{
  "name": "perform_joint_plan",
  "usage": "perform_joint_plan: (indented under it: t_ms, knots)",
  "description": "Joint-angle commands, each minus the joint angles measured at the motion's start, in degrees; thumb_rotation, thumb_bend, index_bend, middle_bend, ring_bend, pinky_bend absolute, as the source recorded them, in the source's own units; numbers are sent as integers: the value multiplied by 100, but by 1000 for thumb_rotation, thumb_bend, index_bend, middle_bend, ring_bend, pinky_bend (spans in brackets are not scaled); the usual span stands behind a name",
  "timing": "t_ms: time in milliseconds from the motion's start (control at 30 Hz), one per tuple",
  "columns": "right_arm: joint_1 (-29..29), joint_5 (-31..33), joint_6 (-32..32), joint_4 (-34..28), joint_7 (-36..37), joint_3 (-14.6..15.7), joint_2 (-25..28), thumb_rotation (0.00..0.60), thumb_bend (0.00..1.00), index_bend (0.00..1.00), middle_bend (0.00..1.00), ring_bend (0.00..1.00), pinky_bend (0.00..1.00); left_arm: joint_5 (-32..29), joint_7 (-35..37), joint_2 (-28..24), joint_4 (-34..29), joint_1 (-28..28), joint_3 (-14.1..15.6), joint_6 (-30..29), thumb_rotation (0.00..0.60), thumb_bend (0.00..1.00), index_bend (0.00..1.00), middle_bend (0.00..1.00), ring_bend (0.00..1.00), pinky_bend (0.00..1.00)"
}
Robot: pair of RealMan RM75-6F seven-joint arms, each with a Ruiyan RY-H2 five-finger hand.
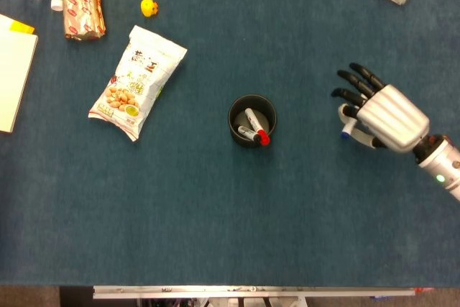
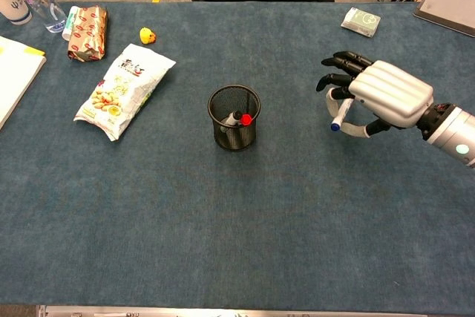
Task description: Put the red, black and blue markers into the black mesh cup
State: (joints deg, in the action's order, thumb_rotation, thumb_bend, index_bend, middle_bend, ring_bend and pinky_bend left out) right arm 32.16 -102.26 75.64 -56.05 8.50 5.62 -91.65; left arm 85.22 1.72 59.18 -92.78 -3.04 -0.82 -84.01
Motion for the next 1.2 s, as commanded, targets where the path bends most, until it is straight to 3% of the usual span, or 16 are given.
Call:
perform_joint_plan:
  t_ms: [33, 233, 533, 800, 1067, 1200]
  knots:
    - [93, 325, 157, -1266, 426, -406, 521, 600, 301, 641, 308, 76, 0, 8, -28, -1, -25, -7, 0, 4, 600, 195, 101, 165, 193, 242]
    - [234, 714, -43, -2659, 1056, -771, 905, 600, 301, 647, 315, 87, 0, 18, -96, -15, -101, -23, 6, 24, 600, 196, 101, 165, 193, 242]
    - [547, 1182, -601, -3547, 2161, -1158, 807, 600, 301, 648, 317, 95, 0, 64, -114, -29, -130, 2, 31, -27, 600, 195, 101, 165, 193, 243]
    - [850, 1644, -1244, -3423, 2804, -1378, 246, 600, 301, 648, 317, 96, 0, -13, -74, -44, -85, 68, 44, -61, 600, 195, 101, 165, 193, 243]
    - [1053, 1823, -1671, -2812, 3225, -1430, -336, 600, 301, 646, 311, 96, 0, -72, 27, -47, 12, 118, 57, -60, 600, 195, 101, 165, 193, 242]
    - [1109, 1710, -1783, -2538, 3355, -1349, -411, 600, 299, 535, 256, 77, 0, -94, 67, -41, 51, 139, 54, -68, 600, 195, 101, 165, 193, 242]
